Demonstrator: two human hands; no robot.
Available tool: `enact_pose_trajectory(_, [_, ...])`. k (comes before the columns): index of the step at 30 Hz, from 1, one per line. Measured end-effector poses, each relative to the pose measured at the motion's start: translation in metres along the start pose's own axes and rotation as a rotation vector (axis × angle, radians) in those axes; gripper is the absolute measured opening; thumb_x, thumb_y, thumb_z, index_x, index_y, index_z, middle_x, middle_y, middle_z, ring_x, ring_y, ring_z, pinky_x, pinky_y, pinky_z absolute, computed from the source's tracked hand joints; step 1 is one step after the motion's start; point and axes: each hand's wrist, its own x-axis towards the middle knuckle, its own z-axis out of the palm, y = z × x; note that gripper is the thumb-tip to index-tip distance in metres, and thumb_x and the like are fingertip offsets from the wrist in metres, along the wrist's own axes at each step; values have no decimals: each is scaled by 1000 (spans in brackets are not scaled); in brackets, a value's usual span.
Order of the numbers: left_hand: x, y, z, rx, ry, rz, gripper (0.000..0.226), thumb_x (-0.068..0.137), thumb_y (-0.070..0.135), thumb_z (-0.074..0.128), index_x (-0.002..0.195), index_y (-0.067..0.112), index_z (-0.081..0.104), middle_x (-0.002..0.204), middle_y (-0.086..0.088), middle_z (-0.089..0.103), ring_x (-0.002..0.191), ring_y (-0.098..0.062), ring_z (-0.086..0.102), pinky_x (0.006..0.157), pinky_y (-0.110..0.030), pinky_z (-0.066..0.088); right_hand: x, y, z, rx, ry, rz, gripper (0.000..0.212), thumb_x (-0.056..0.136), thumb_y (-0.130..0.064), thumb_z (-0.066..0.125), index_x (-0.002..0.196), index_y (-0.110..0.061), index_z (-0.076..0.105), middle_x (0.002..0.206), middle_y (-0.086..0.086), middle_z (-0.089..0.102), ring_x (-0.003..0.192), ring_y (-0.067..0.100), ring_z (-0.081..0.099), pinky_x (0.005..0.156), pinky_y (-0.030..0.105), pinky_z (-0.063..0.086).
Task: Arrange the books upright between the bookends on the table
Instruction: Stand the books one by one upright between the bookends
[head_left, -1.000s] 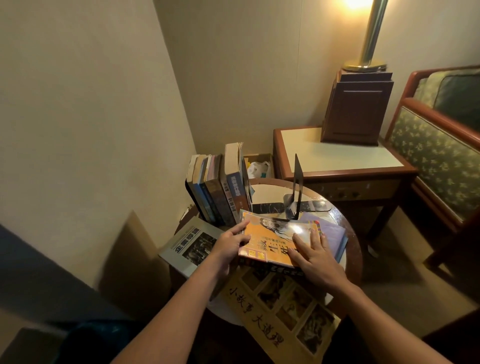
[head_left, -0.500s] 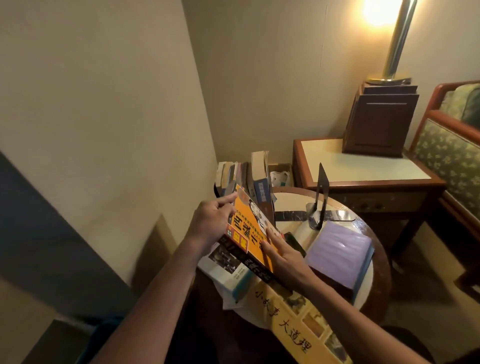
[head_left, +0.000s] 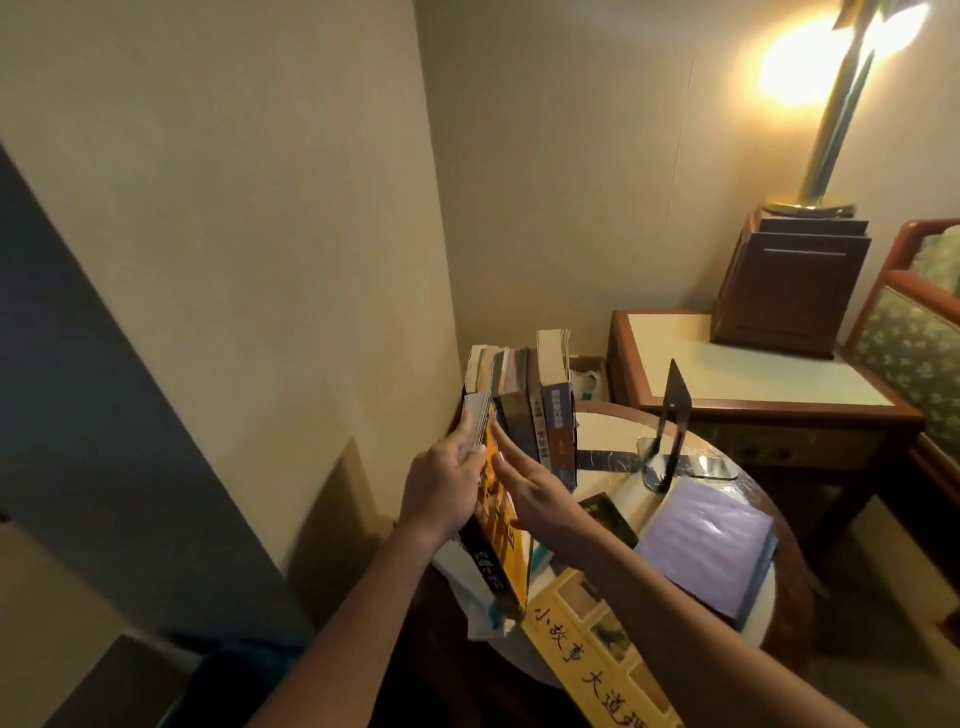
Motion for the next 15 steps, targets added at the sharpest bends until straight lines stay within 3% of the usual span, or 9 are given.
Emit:
enact_pose_trajectory(3, [2, 2, 12, -98, 16, -81, 52, 108, 38, 38, 157, 24, 29, 148, -7, 53, 133, -22, 53, 103, -28, 49, 0, -10, -10, 26, -2, -35, 50, 106, -39, 37, 154, -45, 25, 165, -3, 22, 151, 22, 21, 119, 57, 27])
enact_pose_trajectory(4, [1, 3, 15, -143, 24, -110, 51, 108, 37, 37, 157, 22, 30, 143, -7, 57, 129, -21, 55, 102, -28, 48, -1, -14, -13, 17, 0, -39, 49, 107, -34, 37, 155, -41, 27, 164, -2, 23, 151, 21, 21, 120, 55, 27])
enact_pose_trajectory(6, [-1, 6, 22, -239, 32, -143, 47, 109, 32, 36, 153, 16, 38, 130, -3, 64, 119, -15, 59, 94, -20, 43, -3, -17, -19, -2, 15, -28, 49, 109, -26, 37, 156, -31, 29, 163, 1, 27, 150, 20, 24, 120, 43, 31])
enact_pose_trajectory(8, [-4, 7, 28, -340, 29, -171, 43, 109, 28, 37, 147, 13, 48, 139, -5, 60, 125, -15, 54, 95, -16, 37, -4, -18, -26, -17, 25, -22, 48, 108, -24, 39, 155, -29, 32, 160, 2, 34, 147, 20, 31, 114, 33, 38])
enact_pose_trajectory(12, [-9, 9, 38, -493, -24, -207, 39, 109, 26, 38, 141, 13, 55, 126, 3, 62, 111, -6, 57, 70, 0, 43, -7, -19, -40, -4, 34, 36, 47, 105, -27, 44, 151, -37, 38, 153, 6, 43, 140, 29, 41, 108, 49, 46])
enact_pose_trajectory(15, [-14, 10, 47, -536, -113, -177, 30, 109, 30, 36, 123, 30, 63, 100, 13, 66, 85, 7, 62, 61, -2, 45, -14, -23, -51, -22, 38, 61, 45, 108, -22, 40, 150, -37, 40, 147, 8, 48, 131, 27, 50, 94, 38, 56])
